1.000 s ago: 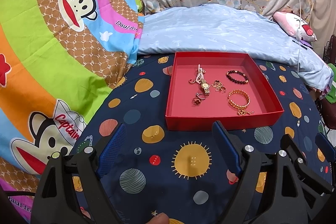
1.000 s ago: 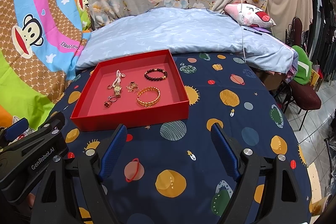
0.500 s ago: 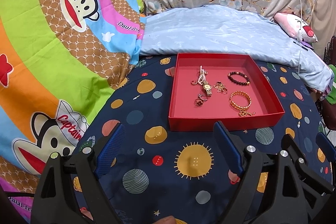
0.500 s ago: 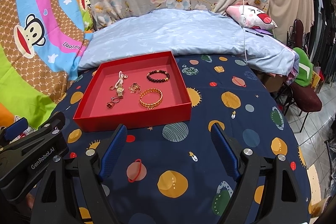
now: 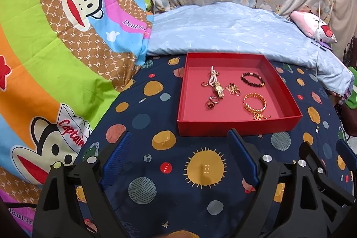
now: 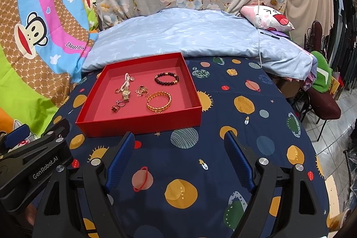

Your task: Organize jewelry

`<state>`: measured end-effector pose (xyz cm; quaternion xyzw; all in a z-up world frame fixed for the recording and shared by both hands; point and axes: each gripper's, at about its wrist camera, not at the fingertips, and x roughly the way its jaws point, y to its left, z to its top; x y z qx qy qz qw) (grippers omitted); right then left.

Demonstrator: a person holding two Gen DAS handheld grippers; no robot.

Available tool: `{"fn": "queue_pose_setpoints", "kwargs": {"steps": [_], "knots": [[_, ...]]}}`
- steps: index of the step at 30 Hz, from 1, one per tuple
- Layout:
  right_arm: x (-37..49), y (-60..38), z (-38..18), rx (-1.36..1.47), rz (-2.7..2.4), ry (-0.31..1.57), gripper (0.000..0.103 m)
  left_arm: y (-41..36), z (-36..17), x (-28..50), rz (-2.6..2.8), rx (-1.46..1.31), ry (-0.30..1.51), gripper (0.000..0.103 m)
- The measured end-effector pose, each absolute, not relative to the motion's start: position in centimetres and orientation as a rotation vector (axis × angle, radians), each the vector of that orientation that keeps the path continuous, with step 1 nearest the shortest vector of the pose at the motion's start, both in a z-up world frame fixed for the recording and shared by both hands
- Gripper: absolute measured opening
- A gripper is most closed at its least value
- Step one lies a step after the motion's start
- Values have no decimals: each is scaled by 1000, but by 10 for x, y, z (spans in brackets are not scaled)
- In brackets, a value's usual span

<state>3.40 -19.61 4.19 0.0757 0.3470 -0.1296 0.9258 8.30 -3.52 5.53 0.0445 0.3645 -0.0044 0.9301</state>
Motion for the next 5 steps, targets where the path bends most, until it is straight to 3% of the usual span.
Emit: {"fn": "queue_pose_setpoints", "kwargs": {"steps": [5], "knots": [[33,-200,40,158,-266,709,82,-36,56,80,-3,107,720,84]]}}
